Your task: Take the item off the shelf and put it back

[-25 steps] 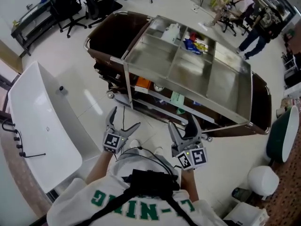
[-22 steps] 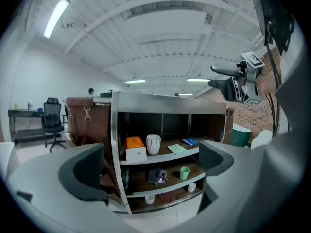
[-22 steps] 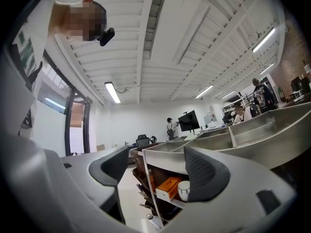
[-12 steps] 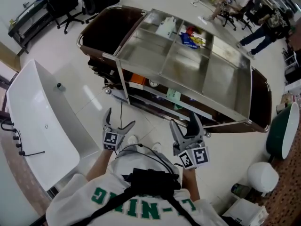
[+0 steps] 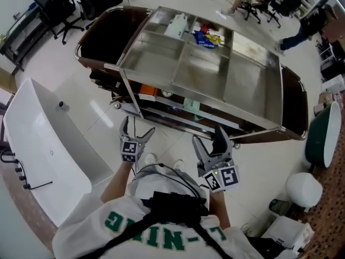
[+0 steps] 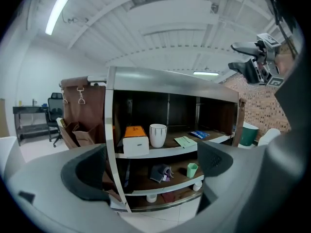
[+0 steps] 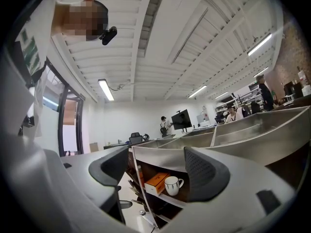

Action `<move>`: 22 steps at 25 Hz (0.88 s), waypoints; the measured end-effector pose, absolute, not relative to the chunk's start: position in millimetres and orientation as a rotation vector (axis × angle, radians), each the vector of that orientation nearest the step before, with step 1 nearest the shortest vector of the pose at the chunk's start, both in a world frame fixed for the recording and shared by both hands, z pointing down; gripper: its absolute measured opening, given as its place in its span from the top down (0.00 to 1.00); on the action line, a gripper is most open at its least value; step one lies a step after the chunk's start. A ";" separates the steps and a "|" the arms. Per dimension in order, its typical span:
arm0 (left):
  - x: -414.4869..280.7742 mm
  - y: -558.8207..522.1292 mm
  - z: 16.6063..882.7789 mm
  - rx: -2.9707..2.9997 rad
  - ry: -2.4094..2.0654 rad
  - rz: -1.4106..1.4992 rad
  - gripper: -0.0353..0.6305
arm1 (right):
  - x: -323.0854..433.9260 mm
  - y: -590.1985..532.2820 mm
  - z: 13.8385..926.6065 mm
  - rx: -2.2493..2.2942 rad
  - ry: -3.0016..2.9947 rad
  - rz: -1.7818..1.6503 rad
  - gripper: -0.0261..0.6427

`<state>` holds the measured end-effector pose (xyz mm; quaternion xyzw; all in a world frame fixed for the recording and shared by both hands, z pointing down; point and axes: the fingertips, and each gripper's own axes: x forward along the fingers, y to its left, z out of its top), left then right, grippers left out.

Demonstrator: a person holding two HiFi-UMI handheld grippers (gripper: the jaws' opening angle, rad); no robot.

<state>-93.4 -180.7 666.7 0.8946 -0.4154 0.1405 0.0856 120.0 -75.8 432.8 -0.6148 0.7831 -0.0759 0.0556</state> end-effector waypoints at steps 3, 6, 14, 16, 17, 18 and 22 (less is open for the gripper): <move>-86.4 -197.0 673.2 2.635 -1.241 0.400 0.10 | 122.8 -74.4 433.9 -1.876 2.369 -0.236 0.40; -78.7 -210.9 681.3 2.622 -1.228 0.415 0.10 | 125.2 -74.2 434.1 -1.883 2.364 -0.243 0.40; -53.9 -242.3 698.4 2.617 -1.175 0.463 0.10 | 124.2 -70.0 443.2 -1.904 2.356 -0.262 0.40; -45.4 -249.7 702.2 2.621 -1.161 0.483 0.10 | 121.2 -69.5 444.0 -1.898 2.364 -0.263 0.40; -42.0 -253.8 704.1 2.620 -1.160 0.497 0.11 | 120.1 -69.0 444.2 -1.896 2.368 -0.263 0.40; -39.7 -258.3 705.9 2.613 -1.167 0.509 0.11 | 119.4 -68.5 444.4 -1.896 2.371 -0.264 0.40; -35.7 -280.6 709.9 2.554 -1.227 0.501 0.11 | 121.6 -65.8 447.5 -1.915 2.366 -0.273 0.40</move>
